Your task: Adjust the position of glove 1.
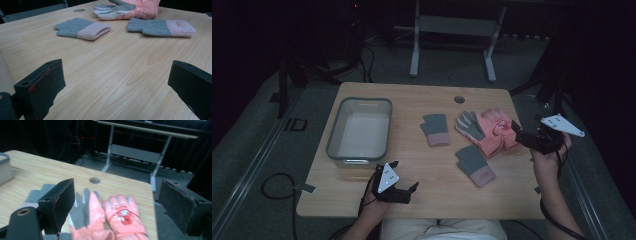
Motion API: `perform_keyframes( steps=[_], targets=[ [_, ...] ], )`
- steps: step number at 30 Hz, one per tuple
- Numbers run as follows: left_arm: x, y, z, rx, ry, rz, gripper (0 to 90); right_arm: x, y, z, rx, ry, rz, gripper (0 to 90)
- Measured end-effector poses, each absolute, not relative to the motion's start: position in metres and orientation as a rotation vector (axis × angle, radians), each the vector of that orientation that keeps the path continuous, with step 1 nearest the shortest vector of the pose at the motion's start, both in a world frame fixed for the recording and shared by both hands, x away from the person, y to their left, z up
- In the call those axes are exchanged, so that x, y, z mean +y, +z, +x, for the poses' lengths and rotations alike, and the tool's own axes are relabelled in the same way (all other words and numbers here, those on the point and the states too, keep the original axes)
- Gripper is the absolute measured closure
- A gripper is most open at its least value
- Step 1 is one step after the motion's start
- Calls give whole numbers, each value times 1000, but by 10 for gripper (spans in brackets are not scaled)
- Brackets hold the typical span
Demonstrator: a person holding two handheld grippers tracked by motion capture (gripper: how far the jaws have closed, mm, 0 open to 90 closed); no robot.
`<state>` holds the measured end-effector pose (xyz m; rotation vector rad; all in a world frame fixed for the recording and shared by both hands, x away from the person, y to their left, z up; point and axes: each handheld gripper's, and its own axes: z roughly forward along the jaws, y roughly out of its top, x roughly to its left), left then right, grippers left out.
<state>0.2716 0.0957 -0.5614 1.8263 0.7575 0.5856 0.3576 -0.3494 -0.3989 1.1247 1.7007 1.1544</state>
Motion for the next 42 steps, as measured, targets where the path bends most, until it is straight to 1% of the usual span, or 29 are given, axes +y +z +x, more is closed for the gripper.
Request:
perform_keyframes(
  steps=[8, 13, 14, 15, 17, 18, 20, 22, 24, 25, 29, 30, 32, 33, 34, 37, 40, 42],
  targets=[
    [96, -561, 271, 756, 584, 1827, 3, -330, -391, 374, 1775, 1213, 1145, 124],
    [96, -561, 271, 753, 581, 1829, 3, -302, -393, 385, 1819, 1205, 1090, 110],
    [96, -561, 271, 753, 580, 1829, 3, -302, -393, 385, 1819, 1205, 1090, 110],
    [97, -561, 271, 753, 579, 1829, 3, -289, -396, 388, 1848, 1200, 1060, 110],
    [97, -561, 271, 755, 573, 1827, 3, -285, -397, 389, 1862, 1206, 1051, 110],
    [97, -561, 271, 755, 578, 1826, 3, -274, -401, 393, 1891, 1210, 1027, 110],
    [98, -562, 272, 757, 577, 1824, 3, -269, -403, 394, 1910, 1222, 1013, 110],
    [98, -561, 272, 757, 576, 1821, 3, -252, -410, 399, 1977, 1241, 983, 110],
    [98, -562, 272, 755, 578, 1823, 3, -246, -413, 400, 1987, 1247, 975, 110],
    [98, -561, 271, 750, 580, 1829, 3, -235, -418, 403, 2027, 1253, 963, 111],
    [97, -561, 271, 746, 582, 1831, 3, -219, -425, 409, 2078, 1262, 950, 117],
    [97, -561, 271, 747, 581, 1830, 3, -214, -427, 412, 2088, 1256, 953, 140],
    [98, -561, 271, 749, 580, 1830, 3, -209, -430, 415, 2106, 1258, 957, 144],
    [98, -561, 271, 749, 581, 1827, 3, -201, -434, 419, 2118, 1267, 940, 200],
    [98, -561, 271, 748, 582, 1828, 3, -194, -438, 424, 2139, 1260, 921, 222],
    [98, -561, 270, 746, 582, 1828, 3, -186, -443, 429, 2167, 1245, 922, 243],
    [98, -561, 270, 745, 582, 1829, 3, -174, -454, 441, 2217, 1220, 928, 302],
    [98, -561, 270, 744, 582, 1829, 3, -169, -460, 447, 2237, 1207, 942, 318]
  ],
)
